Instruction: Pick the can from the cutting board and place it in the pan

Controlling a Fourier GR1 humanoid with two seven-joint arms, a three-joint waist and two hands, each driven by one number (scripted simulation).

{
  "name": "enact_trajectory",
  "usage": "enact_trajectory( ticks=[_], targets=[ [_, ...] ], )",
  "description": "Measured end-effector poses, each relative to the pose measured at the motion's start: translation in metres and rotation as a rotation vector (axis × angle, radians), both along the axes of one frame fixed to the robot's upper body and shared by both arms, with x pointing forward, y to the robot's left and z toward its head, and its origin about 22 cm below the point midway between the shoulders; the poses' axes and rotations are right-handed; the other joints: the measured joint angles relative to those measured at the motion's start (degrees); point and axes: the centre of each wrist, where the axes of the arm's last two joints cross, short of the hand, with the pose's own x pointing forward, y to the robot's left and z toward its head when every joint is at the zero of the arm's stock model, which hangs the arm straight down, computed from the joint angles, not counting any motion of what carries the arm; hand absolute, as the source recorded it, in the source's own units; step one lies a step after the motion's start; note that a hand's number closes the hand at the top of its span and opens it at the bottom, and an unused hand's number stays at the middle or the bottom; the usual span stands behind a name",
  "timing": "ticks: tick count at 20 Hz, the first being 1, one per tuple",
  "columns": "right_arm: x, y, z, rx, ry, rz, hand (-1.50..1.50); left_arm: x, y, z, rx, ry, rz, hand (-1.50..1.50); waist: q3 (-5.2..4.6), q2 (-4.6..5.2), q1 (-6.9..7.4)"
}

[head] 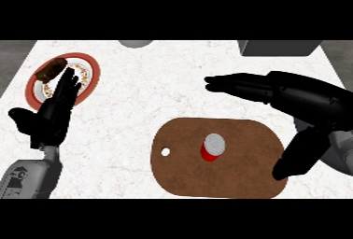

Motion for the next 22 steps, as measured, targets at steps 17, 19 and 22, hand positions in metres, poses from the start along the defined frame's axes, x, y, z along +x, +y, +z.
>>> enact_trajectory(
  ticks=[17, 19, 22],
  targets=[
    [0.007, 0.012, -0.048, -0.180, 0.045, -0.119, -1.50, 0.006, 0.005, 0.005, 0.004, 0.002, 0.000, 0.00, 0.03, 0.17, 0.15],
    [0.007, 0.014, -0.056, -0.192, 0.056, -0.105, -1.50, 0.004, 0.007, 0.006, 0.002, 0.001, 0.001, 0.00, 0.03, 0.15, 0.16],
    [0.006, 0.021, -0.067, -0.219, 0.068, -0.079, -1.50, 0.001, 0.001, 0.006, 0.001, 0.003, 0.003, 0.00, 0.03, 0.13, 0.20]
  ],
)
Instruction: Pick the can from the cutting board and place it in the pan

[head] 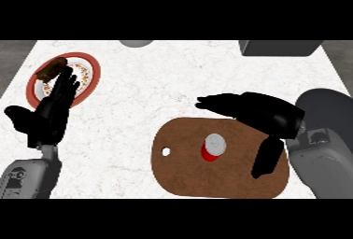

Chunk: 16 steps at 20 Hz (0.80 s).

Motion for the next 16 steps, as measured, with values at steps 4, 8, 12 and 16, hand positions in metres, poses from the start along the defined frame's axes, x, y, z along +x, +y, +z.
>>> enact_trajectory(
  ticks=[4, 8, 12, 16],
  targets=[
    [-0.002, 0.006, -0.007, -0.037, 0.002, 0.032, -1.50, 0.003, -0.003, 0.000, 0.002, -0.001, -0.001, 0.00, 0.00, 0.01, -0.11],
    [-0.001, 0.015, -0.018, -0.074, -0.009, 0.039, -1.50, -0.001, 0.002, 0.003, 0.004, -0.005, 0.000, 0.00, 0.01, -0.01, -0.02],
    [0.000, 0.022, -0.023, -0.148, -0.037, 0.044, -1.50, 0.004, -0.005, -0.002, 0.003, -0.002, -0.004, 0.00, 0.00, 0.01, -0.10],
    [-0.003, 0.033, -0.025, -0.226, -0.072, 0.040, -1.50, 0.002, 0.001, -0.005, -0.001, -0.003, 0.001, 0.00, 0.00, 0.00, -0.06]
  ],
)
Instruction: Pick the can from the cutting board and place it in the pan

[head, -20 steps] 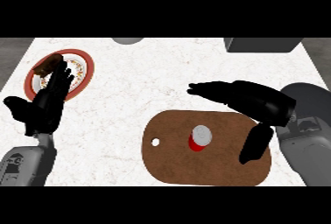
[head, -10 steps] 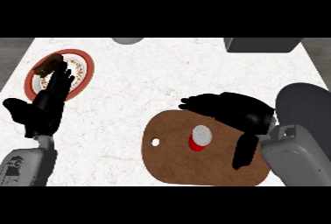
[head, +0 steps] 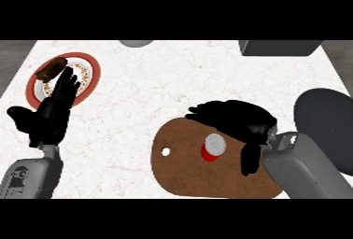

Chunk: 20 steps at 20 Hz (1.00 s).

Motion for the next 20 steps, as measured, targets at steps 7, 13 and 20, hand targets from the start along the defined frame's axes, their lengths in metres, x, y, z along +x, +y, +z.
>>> enact_trajectory(
  ticks=[7, 13, 20],
  targets=[
    [0.008, 0.011, -0.013, -0.084, -0.006, -0.001, -1.50, 0.002, 0.002, -0.004, 0.000, 0.001, -0.004, 0.00, 0.00, 0.02, 0.03],
    [0.004, 0.020, -0.036, -0.103, -0.002, 0.002, -1.50, 0.005, -0.007, -0.002, 0.002, 0.000, -0.002, 0.00, 0.00, 0.01, -0.03],
    [0.006, 0.025, -0.053, -0.161, 0.011, 0.012, -1.50, 0.001, -0.004, 0.000, 0.001, 0.006, -0.008, 0.00, 0.00, -0.01, 0.05]
  ],
)
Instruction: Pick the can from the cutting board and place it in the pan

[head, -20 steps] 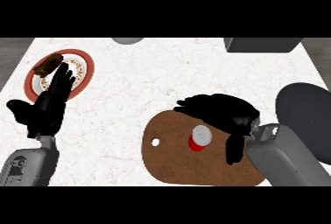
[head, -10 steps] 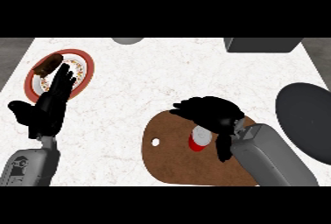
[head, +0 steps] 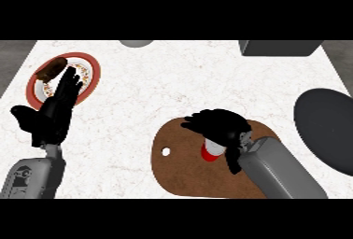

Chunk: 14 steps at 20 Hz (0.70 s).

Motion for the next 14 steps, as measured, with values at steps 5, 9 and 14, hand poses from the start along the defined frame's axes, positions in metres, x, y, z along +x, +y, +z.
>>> enact_trajectory(
  ticks=[5, 9, 14],
  targets=[
    [0.004, -0.002, -0.015, -0.033, 0.021, 0.005, 1.50, 0.000, 0.000, 0.002, 0.003, -0.003, 0.003, 0.00, 0.00, 0.01, 0.00],
    [0.002, -0.001, -0.019, -0.019, 0.039, 0.084, 1.50, -0.001, -0.001, 0.004, 0.000, -0.005, 0.000, 0.00, -0.01, 0.00, -0.01],
    [-0.006, 0.004, -0.023, 0.000, 0.009, 0.136, 1.50, -0.003, -0.004, 0.004, -0.001, 0.001, -0.001, 0.00, -0.07, -0.15, -0.10]
  ],
)
